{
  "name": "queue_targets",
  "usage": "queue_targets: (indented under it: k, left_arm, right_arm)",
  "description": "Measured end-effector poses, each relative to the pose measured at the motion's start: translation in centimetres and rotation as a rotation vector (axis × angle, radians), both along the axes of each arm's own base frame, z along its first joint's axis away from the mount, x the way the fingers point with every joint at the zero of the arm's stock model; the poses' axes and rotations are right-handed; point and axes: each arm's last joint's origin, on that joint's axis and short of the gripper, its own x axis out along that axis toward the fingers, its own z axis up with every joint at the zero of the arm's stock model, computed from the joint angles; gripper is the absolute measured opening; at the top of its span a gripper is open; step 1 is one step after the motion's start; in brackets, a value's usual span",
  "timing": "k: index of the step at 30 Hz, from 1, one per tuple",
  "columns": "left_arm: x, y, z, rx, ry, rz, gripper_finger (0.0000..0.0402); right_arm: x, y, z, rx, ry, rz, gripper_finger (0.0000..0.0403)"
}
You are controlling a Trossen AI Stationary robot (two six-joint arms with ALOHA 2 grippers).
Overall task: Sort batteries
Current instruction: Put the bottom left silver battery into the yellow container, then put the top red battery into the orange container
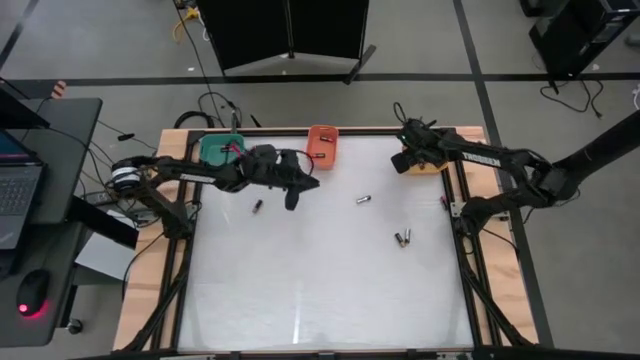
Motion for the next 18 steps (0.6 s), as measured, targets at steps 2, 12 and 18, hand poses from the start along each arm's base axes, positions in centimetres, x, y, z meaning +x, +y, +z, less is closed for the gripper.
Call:
queue_targets:
  k: [2,12,18]
  left_arm:
    - [-0.5,0.7,0.7,0.022,0.078,0.015,0.0037]
    - [-3.4,5.1,3.4,0.232,0.836,0.438,0.0007]
    - [-5.0,8.9,2.2,0.206,1.001,0.592,0.0004]
  right_arm:
    - [0.1,0.9,1.0,-0.020,-0.018,0.036,0.0137]
    - [1.7,6.2,4.8,-0.135,-0.204,0.248,0.0017]
    - [3.3,8.3,5.3,-0.182,-0.273,0.341,0.0025]
